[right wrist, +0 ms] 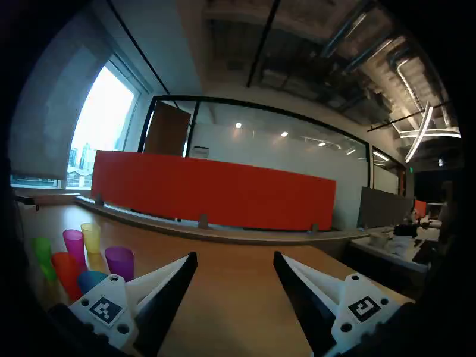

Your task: Pour water

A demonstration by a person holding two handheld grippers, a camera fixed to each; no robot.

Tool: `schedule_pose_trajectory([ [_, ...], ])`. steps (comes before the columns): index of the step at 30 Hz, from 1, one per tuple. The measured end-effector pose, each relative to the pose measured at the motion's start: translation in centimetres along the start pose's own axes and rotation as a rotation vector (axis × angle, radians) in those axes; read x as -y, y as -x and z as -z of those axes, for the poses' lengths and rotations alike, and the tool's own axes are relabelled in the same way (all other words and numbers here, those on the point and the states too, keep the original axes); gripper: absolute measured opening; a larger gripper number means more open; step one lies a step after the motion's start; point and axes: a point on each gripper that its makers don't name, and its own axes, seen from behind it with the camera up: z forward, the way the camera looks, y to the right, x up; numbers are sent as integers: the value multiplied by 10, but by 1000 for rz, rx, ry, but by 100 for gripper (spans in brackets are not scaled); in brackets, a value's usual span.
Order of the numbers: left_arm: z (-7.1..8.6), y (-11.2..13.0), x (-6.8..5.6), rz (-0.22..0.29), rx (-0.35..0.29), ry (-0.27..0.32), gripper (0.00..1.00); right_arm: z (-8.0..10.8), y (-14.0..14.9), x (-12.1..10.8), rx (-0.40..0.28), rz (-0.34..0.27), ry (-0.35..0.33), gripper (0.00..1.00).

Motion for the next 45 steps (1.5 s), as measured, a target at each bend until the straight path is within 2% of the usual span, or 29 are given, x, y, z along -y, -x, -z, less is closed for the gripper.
schedule_pose_trajectory([
  [8,0,0,0,0,0,0,84,-5,7,7,-3,-55,-20,99],
  [12,0,0,0,0,0,0,84,-8,12,11,-3,-58,-32,100],
  [21,0,0,0,0,0,0,84,-11,36,5,33,-37,-22,100],
  [34,0,0,-1,0,0,0,84,-12,46,7,48,-65,-37,100],
  [45,0,0,-1,0,0,0,84,-10,47,1,50,-124,-52,100],
])
